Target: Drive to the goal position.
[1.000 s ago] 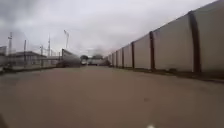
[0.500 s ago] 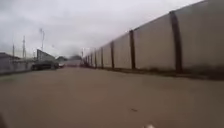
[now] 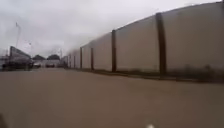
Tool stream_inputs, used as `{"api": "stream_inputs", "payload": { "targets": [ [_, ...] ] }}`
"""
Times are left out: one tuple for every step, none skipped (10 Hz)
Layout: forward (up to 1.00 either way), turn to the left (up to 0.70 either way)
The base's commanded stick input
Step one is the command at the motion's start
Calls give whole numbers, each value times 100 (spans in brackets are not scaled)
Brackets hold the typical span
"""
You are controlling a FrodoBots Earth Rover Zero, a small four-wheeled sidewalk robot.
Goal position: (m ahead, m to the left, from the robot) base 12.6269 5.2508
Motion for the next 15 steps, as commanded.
{"api": "stream_inputs", "payload": {
  "targets": [
    [100,0],
    [100,0],
    [100,0],
    [100,27],
    [100,27],
    [100,13],
    [100,0],
    [100,0],
    [100,0],
    [100,0],
    [100,0],
    [100,3],
    [100,20],
    [100,27],
    [100,27]
  ]
}}
